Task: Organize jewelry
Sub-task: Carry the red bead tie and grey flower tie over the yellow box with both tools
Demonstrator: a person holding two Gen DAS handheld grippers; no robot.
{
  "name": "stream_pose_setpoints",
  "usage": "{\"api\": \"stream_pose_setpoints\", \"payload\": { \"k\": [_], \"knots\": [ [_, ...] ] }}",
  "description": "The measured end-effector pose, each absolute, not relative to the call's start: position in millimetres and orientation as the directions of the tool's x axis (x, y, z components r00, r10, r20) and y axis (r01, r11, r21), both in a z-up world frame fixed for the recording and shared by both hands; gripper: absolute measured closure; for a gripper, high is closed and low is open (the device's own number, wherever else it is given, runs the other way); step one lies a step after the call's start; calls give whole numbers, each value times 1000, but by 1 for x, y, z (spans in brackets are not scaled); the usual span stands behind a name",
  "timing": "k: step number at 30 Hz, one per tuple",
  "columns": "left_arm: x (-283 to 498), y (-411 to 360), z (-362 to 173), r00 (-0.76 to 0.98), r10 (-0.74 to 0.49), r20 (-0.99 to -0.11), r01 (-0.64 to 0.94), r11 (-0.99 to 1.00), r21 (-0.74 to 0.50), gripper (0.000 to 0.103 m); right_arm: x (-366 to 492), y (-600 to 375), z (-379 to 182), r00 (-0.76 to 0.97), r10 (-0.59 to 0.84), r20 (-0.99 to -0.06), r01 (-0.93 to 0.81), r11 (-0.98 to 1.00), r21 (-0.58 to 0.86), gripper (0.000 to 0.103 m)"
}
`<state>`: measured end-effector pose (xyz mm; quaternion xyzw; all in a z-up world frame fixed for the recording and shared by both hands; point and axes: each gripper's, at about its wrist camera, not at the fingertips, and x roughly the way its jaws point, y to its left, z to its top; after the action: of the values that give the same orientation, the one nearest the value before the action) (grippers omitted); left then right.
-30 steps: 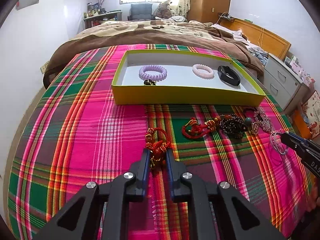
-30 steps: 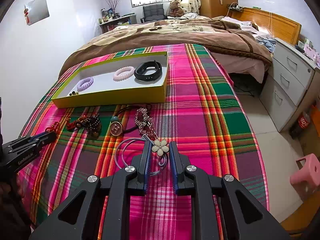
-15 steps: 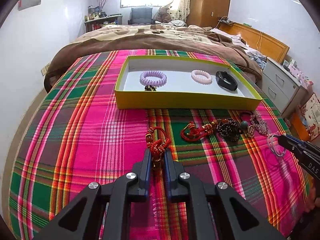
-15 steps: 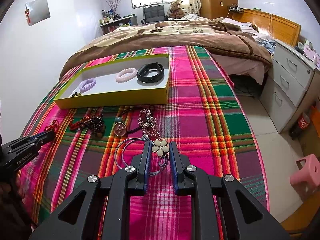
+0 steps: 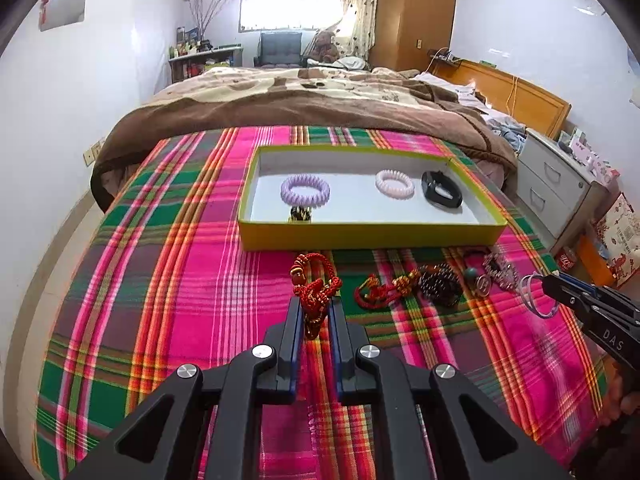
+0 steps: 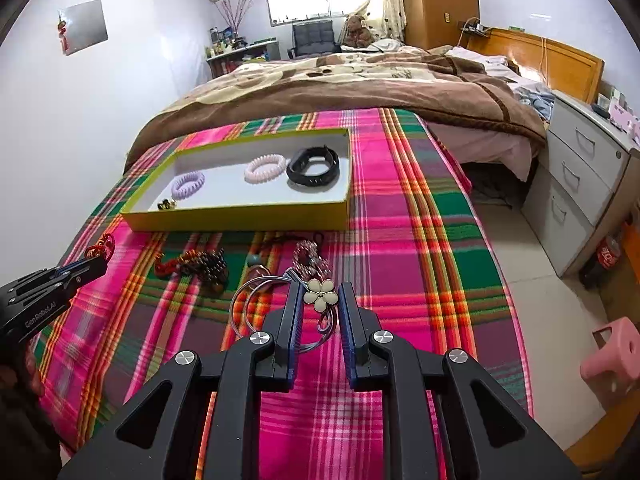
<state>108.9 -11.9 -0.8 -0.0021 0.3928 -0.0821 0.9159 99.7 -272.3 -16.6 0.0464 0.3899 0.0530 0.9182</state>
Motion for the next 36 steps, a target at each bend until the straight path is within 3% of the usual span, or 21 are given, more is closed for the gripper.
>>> {"api": "stream_pose_setpoints", "payload": {
  "k": [19,36],
  "knots": [
    [139,-14,37,723,-200,-661,184,978,-95,91,138,-255,15,731,160,-664,-92,986,137,85],
    [202,-33,16,683,-242,-689,209,969,-132,91,211,-240,-4,693,131,-709,-83,991,102,85]
  ]
}}
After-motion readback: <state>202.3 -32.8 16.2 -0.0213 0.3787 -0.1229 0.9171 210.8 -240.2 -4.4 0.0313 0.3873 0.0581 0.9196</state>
